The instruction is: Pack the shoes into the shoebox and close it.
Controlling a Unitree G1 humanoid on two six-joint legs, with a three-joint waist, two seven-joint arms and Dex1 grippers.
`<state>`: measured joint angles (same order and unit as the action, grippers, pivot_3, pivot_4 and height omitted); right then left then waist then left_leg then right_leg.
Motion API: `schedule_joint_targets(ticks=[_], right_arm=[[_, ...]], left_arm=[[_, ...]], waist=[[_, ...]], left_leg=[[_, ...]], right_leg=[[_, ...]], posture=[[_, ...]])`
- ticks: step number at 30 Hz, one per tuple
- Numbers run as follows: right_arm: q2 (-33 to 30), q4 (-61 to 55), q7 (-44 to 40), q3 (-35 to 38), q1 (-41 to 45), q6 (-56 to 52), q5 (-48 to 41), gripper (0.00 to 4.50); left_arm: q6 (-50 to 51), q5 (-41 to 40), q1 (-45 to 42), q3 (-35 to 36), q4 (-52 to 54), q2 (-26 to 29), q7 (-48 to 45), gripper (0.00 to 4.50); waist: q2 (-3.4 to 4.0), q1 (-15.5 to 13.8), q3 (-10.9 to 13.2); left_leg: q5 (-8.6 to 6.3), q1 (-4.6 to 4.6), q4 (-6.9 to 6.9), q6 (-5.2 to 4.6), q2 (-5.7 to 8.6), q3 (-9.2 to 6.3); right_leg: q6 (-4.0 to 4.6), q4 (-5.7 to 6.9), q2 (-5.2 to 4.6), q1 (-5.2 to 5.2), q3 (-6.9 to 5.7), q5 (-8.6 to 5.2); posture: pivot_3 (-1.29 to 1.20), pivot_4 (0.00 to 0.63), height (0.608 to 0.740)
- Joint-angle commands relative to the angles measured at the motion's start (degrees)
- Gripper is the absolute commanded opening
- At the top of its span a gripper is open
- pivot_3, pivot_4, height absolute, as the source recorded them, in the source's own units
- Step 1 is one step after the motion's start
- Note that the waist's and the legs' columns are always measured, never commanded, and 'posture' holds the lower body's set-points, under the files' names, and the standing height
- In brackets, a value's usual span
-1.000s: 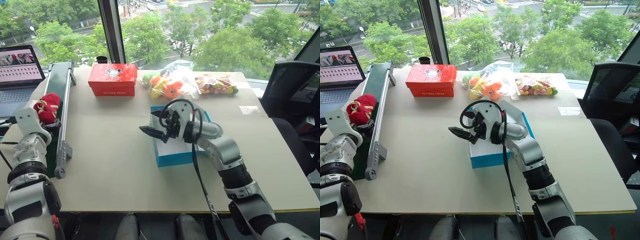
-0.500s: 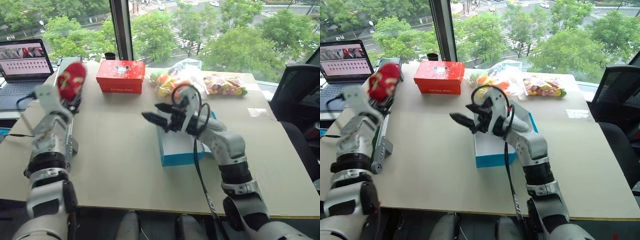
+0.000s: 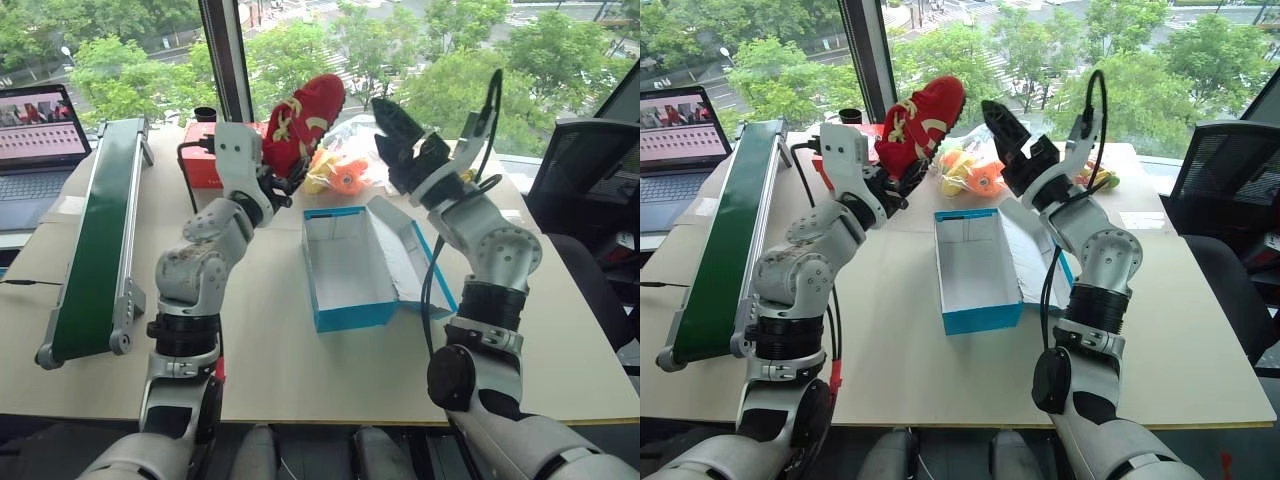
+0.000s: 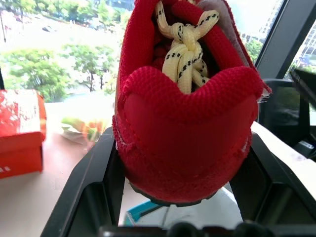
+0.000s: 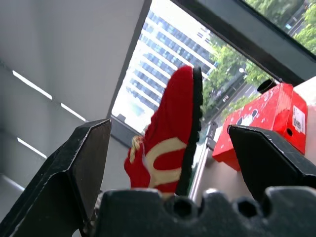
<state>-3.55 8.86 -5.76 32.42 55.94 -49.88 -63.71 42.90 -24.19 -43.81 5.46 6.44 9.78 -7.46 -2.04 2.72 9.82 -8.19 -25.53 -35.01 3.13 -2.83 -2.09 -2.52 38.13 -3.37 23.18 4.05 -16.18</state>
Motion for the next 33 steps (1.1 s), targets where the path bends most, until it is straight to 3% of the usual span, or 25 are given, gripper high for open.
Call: schedule_joint_targets(ticks=[1, 11, 26, 29, 33], right_arm=[[-1.04, -2.78, 1.49, -1.19, 0.2, 1.42, -0.76, 4.5], [-1.4, -3.45, 0.51, -7.22, -3.69, 2.55, 2.99, 4.5], [-2.62, -0.4, -3.39, -8.33, -2.18, 4.59, 3.75, 4.5], [-2.25, -1.42, -4.07, -8.94, -2.35, 4.44, 3.19, 3.81], [-2.27, -2.48, -3.88, -9.55, -2.7, 4.28, 3.17, 2.46]], left_arm=[[1.54, -1.26, -1.42, -0.17, 4.13, -2.07, 1.23, 2.43], [6.17, -1.29, -3.14, -2.35, 7.46, -6.11, 3.38, 2.43], [11.55, -2.96, -0.74, -3.77, 13.1, -8.66, 3.72, 2.43], [12.17, -3.24, -0.7, -4.0, 13.48, -9.07, 3.53, 2.43], [11.9, -3.04, -1.09, -3.64, 13.0, -8.78, 3.58, 2.43]], waist=[[0.0, -0.11, 0.0], [0.0, -0.27, 0.0], [0.01, -0.26, 0.01], [0.01, -0.27, 0.01], [0.01, -0.3, 0.01]], left_leg=[[0.0, -0.01, 0.0, 0.0, 0.0, 0.0], [0.01, -0.06, -0.03, -0.01, 0.03, 0.0], [0.01, -0.05, 0.0, -0.01, 0.03, -0.01], [0.01, -0.05, -0.01, -0.01, 0.03, 0.0], [0.01, -0.04, -0.03, -0.01, 0.03, 0.0]], right_leg=[[0.0, -0.01, 0.0, 0.0, 0.0, 0.0], [-0.01, -0.05, -0.02, 0.0, -0.01, 0.0], [-0.01, -0.06, -0.01, 0.0, 0.0, 0.0], [-0.01, -0.06, -0.01, 0.0, 0.0, 0.0], [-0.01, -0.06, -0.01, -0.02, 0.0, 0.0]], posture=[[0.0, 0.15, 0.739], [0.0, 0.15, 0.739], [0.0, 0.15, 0.739], [0.0, 0.15, 0.739], [0.0, 0.15, 0.739]])
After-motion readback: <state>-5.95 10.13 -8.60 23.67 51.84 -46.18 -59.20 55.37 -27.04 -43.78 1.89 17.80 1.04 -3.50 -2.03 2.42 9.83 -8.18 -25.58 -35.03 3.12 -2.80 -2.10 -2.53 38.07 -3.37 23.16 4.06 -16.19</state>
